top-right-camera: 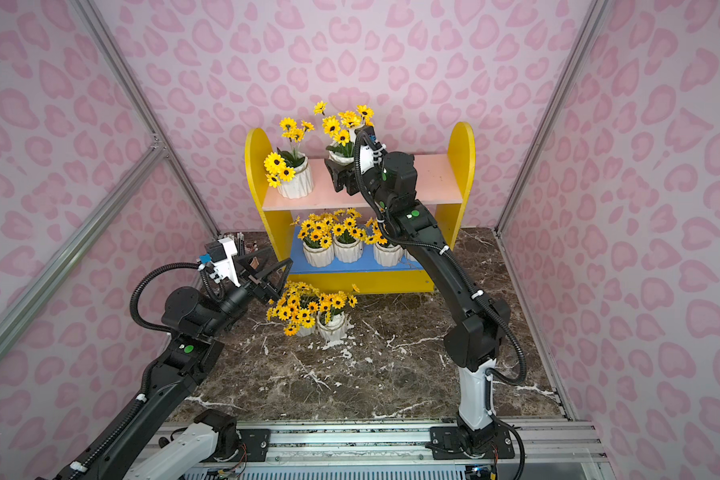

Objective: Take the sunflower pots off the shelves
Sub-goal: Pick up the sunflower pot from the shelf.

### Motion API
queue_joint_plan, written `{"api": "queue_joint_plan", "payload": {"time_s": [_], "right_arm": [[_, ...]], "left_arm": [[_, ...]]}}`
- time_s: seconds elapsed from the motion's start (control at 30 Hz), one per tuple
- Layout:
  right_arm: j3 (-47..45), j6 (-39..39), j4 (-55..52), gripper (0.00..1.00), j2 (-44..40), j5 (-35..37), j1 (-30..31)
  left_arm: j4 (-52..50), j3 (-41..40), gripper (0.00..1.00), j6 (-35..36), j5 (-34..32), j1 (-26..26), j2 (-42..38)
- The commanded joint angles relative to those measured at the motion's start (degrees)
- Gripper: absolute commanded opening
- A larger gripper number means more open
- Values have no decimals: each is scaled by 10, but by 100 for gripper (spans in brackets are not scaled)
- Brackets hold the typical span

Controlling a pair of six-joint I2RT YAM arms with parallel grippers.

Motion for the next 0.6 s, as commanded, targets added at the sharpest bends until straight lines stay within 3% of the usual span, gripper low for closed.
{"api": "queue_joint_plan", "payload": {"time_s": [0.0, 0.23, 0.57], "right_arm": [[-19, -14, 64, 0, -25, 14, 0], [-260, -46, 186, 0, -184, 50, 30], [-566, -77, 278, 0, -398, 125, 101]], "left_arm": [[23, 1, 97, 3, 5, 0, -2], [20, 1, 97, 7, 2, -3, -6], [4, 1, 97, 29, -22, -26, -6]]}}
